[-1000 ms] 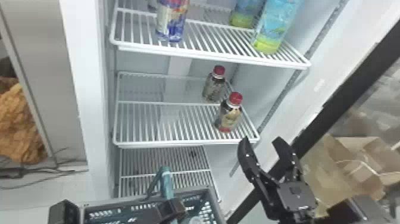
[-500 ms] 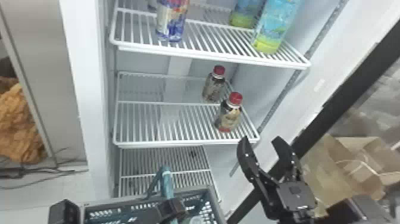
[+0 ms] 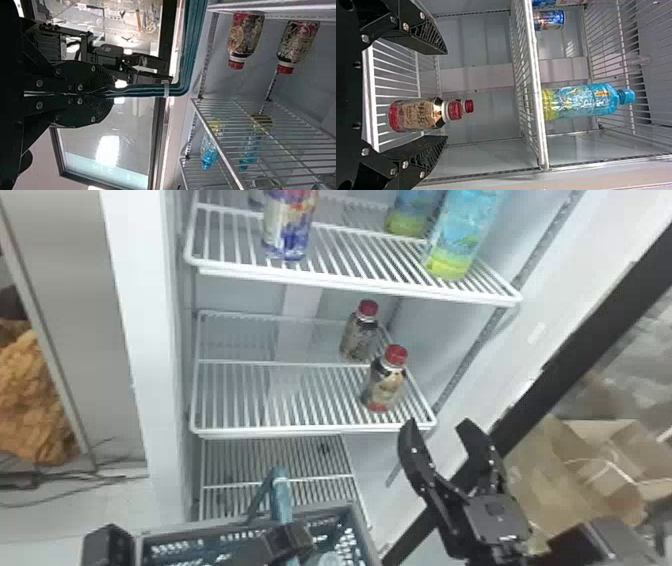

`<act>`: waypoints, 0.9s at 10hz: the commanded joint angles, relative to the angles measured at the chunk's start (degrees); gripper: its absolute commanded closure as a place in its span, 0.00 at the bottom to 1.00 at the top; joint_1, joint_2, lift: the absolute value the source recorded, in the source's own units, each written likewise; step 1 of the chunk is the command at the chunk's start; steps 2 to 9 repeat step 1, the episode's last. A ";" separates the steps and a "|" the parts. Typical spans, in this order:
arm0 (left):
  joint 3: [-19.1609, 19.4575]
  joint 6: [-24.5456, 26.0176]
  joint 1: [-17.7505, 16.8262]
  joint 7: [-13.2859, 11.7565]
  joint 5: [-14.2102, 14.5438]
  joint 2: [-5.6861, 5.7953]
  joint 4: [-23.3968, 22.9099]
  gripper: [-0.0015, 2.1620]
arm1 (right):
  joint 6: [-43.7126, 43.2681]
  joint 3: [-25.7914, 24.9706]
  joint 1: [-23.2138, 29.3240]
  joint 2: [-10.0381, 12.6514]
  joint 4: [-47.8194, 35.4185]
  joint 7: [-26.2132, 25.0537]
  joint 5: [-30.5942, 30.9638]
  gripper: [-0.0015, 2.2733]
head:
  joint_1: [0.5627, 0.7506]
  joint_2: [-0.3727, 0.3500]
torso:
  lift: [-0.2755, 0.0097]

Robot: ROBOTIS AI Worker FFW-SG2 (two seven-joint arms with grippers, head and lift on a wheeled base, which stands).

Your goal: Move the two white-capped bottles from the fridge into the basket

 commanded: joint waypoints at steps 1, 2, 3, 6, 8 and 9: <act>0.07 0.00 -0.01 0.00 0.00 -0.05 0.00 0.52 | 0.00 -0.06 0.00 0.00 0.00 0.00 0.00 0.14 | 0.70 0.03 | 0.05; 0.07 0.00 -0.01 0.00 0.00 -0.05 0.00 0.52 | 0.00 -0.06 0.00 0.00 0.00 0.00 0.00 0.14 | 0.70 0.03 | 0.05; 0.07 0.00 -0.01 0.00 0.00 -0.05 0.00 0.52 | 0.00 -0.06 0.00 0.00 0.00 0.00 0.00 0.14 | 0.70 0.03 | 0.05; 0.07 0.00 -0.01 0.00 0.00 -0.05 0.00 0.52 | 0.00 -0.06 0.00 0.00 0.00 0.00 0.00 0.14 | 0.70 0.03 | 0.05; 0.07 0.00 -0.01 0.00 0.00 -0.05 0.00 0.52 | 0.00 -0.06 0.00 0.00 0.00 0.00 0.00 0.14 | 0.70 0.03 | 0.05; 0.07 0.00 -0.01 0.00 0.00 -0.05 0.00 0.52 | 0.00 -0.06 0.00 0.00 0.00 0.00 0.00 0.14 | 0.70 0.03 | 0.05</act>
